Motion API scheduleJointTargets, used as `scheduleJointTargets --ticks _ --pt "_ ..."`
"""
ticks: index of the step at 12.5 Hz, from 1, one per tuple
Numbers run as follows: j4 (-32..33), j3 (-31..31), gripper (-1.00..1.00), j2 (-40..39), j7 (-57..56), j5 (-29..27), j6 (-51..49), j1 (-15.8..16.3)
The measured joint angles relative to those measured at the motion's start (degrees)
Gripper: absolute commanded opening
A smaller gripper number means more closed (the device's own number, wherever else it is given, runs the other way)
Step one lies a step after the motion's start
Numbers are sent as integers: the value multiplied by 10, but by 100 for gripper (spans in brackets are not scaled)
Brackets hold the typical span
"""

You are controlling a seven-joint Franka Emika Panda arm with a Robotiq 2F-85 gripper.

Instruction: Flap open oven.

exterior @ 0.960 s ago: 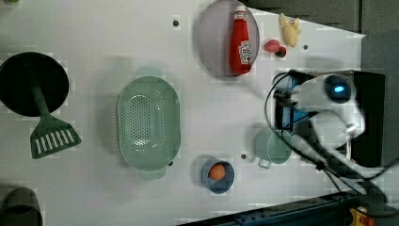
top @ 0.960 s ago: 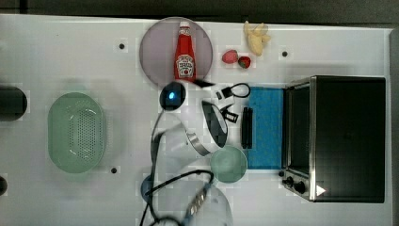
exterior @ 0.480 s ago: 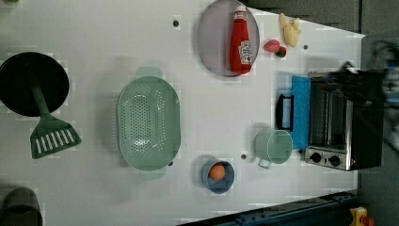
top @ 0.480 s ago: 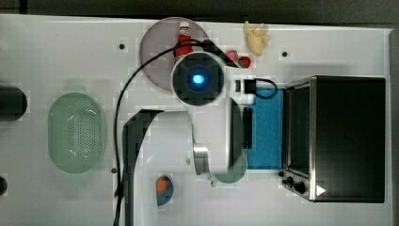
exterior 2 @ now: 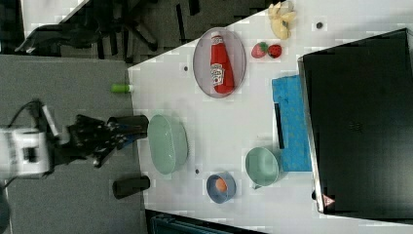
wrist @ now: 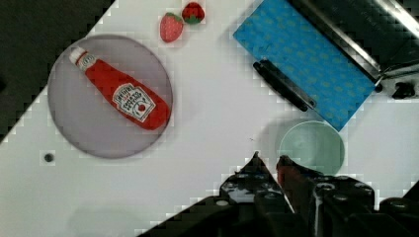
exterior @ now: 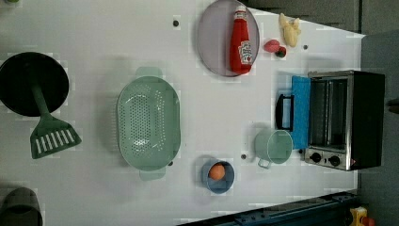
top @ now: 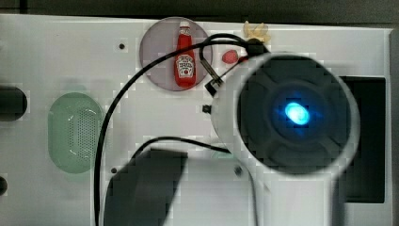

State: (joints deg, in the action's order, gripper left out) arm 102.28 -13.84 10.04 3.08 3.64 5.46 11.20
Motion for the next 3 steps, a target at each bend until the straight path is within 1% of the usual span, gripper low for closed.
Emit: scheduleJointTargets --ticks 3 --pt "-15 -5 -65 3 0 -10 -11 -2"
